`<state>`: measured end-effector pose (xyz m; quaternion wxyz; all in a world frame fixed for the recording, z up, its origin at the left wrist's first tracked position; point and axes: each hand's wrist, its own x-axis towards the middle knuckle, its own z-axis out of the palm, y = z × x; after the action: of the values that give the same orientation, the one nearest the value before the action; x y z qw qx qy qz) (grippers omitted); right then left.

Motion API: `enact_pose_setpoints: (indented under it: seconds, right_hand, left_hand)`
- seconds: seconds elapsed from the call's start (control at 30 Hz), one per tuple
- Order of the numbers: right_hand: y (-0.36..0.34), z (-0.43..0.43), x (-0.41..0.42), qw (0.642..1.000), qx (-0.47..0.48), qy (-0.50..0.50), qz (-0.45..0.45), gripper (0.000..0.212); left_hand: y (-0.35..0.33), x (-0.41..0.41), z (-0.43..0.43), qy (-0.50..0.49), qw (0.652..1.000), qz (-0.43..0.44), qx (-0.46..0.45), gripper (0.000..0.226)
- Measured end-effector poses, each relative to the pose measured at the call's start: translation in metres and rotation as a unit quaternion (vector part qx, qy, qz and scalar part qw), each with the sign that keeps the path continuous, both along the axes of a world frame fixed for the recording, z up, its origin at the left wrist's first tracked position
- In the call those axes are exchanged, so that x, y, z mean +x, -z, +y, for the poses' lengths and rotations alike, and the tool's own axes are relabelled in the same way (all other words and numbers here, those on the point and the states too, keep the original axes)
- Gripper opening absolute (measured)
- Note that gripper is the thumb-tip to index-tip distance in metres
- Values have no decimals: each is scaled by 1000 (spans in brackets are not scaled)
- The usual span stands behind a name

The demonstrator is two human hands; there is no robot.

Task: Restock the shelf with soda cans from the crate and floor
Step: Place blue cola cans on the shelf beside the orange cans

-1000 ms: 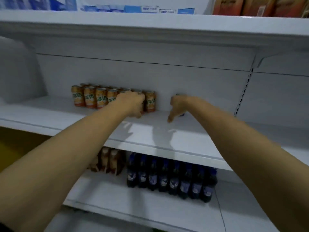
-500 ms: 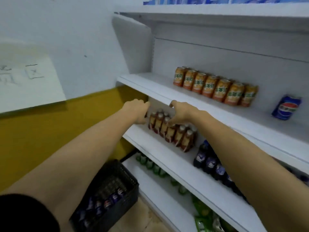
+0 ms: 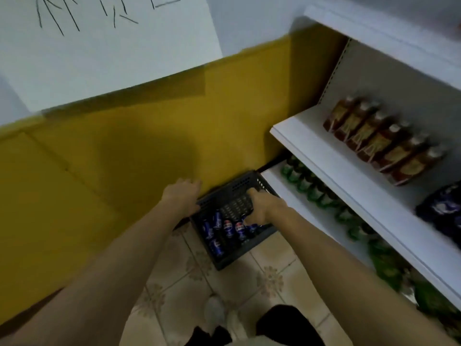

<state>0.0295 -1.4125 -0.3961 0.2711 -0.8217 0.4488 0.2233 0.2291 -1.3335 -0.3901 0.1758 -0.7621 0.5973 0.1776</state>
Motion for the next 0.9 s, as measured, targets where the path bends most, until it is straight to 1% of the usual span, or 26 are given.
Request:
enact_pose_setpoints:
  seconds: [0.1, 0.2, 0.33, 0.43, 0.5, 0.53, 0.63, 0.67, 0.77, 0.83, 0.9]
  right_hand:
    - [42, 3, 11, 999, 49, 15, 12, 94]
    - [84, -2, 13, 994, 97, 46, 9, 96]
    - [149, -17, 11, 981, 168, 94, -1, 106]
    - [206, -36, 27, 967, 205, 149, -23, 112]
    - [243, -44, 41, 958, 217, 183, -37, 109]
    - [261, -46, 46, 953, 219, 206, -43, 103]
    - [321, -45, 54, 934, 244, 259, -17, 76]
    - [348, -42, 56, 929, 254, 269, -10, 74]
    - [431, -39, 72, 912, 271, 307, 5, 83]
    - [487, -40, 86, 904, 277, 326, 15, 83]
    - [546, -46, 99, 903, 261, 340, 19, 77]
  left_hand:
    - [35, 19, -4, 6, 998, 21, 51, 63]
    - [68, 21, -21, 15, 996, 52, 69, 61]
    - [121, 15, -58, 70, 987, 70, 124, 68]
    - [167, 16, -84, 125, 976, 62, 165, 72]
    - [201, 21, -99, 148, 968, 69, 190, 72]
    - [219, 23, -106, 155, 963, 76, 205, 73]
    - [295, 28, -119, 166, 955, 99, 226, 68]
    - [325, 28, -120, 162, 954, 106, 230, 65]
    - [421, 29, -123, 181, 943, 103, 258, 59]
    - [487, 29, -124, 237, 929, 105, 264, 55]
    - [551, 34, -130, 298, 917, 106, 243, 50]
